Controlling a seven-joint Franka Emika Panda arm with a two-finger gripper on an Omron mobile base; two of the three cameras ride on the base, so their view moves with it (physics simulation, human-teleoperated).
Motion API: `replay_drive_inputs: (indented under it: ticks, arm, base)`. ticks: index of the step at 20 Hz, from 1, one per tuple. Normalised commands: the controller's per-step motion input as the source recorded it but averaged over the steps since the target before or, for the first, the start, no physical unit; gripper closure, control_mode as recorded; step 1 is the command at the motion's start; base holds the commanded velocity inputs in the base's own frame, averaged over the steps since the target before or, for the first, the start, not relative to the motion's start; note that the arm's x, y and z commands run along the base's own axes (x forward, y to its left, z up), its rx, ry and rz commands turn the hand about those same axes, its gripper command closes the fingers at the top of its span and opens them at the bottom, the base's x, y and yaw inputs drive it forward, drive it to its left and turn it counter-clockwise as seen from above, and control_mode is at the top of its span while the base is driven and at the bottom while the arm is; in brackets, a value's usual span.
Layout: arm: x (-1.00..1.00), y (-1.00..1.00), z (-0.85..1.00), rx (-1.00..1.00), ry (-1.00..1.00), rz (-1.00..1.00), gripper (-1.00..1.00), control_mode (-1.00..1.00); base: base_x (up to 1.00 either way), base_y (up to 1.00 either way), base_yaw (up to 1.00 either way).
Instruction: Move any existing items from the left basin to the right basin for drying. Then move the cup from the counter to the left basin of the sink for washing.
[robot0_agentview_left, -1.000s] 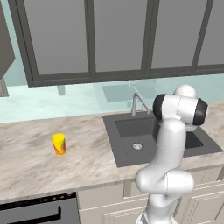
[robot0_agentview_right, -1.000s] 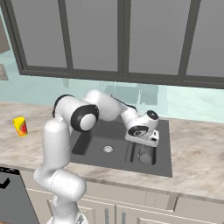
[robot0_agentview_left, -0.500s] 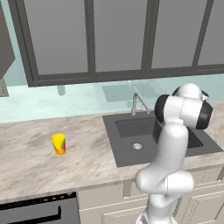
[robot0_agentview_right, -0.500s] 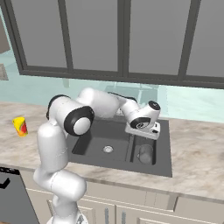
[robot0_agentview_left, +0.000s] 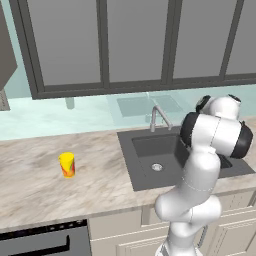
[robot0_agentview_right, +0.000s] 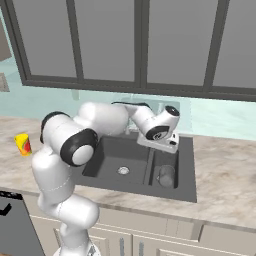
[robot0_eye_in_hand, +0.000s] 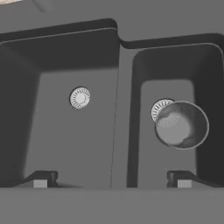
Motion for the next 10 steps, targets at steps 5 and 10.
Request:
replay_drive_inputs:
  ticks: [5, 10]
  arm:
    - [-0.38, 0.35, 0.28, 0.0, 0.0, 0.0, -1.0, -1.0]
    - [-0.39, 0.44, 0.24, -0.01, 0.0, 0.0, -1.0, -1.0]
  base:
    - [0.0, 0.0, 0.0]
    - [0.0, 0.0, 0.0]
